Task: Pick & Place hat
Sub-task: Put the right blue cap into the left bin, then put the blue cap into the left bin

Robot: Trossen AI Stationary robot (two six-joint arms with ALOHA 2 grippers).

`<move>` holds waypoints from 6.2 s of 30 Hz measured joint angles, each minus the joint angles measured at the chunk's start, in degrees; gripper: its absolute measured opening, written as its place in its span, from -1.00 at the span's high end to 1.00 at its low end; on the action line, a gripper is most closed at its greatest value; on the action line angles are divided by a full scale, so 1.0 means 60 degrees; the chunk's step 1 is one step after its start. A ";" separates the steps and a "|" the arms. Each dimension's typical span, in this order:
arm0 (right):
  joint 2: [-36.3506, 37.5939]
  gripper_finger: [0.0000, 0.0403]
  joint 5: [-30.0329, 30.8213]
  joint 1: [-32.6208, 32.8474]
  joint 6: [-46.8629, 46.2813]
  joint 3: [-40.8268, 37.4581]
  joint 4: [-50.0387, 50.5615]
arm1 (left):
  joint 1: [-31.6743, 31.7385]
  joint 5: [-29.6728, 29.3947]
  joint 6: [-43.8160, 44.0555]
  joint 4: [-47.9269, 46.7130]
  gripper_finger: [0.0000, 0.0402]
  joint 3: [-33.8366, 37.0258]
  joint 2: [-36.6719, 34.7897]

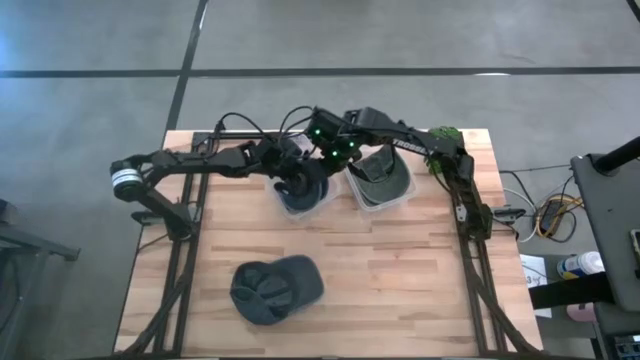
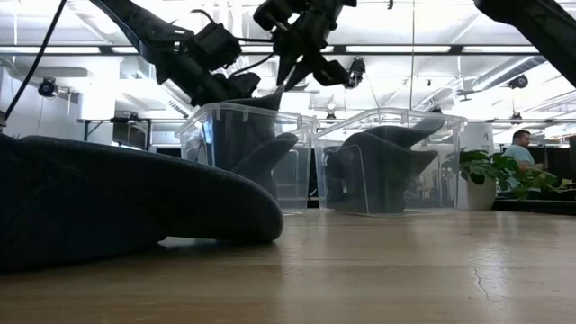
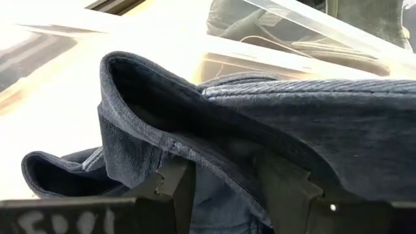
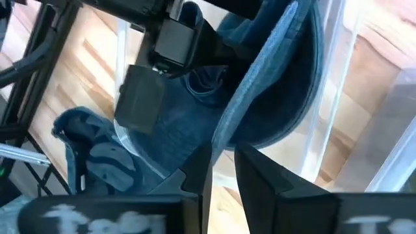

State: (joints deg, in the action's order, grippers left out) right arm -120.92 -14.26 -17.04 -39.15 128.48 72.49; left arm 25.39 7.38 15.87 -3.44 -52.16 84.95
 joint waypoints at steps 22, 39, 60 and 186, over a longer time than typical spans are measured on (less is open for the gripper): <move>0.0028 0.80 0.0055 0.0029 -0.0157 -0.1361 -0.1282 | 0.0022 -0.0090 -0.0130 0.0328 0.23 0.0018 0.0015; 0.0279 0.80 0.0186 -0.0043 -0.0004 -0.0863 -0.0631 | 0.0025 -0.0344 -0.0662 -0.0491 0.23 -0.0062 -0.1354; 0.0683 0.80 0.0656 0.0037 0.0127 -0.0958 -0.0371 | -0.0157 -0.0369 -0.0153 -0.3123 0.23 -0.0015 -0.3100; 0.3490 0.48 0.4284 0.7177 -0.7255 -0.9132 -0.6537 | -0.6291 0.1236 0.6929 -0.4350 0.23 0.4849 -0.6240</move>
State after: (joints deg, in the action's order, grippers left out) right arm -99.98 11.44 26.02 -82.69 73.69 33.27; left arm -12.36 14.80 57.45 -29.54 -23.07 47.51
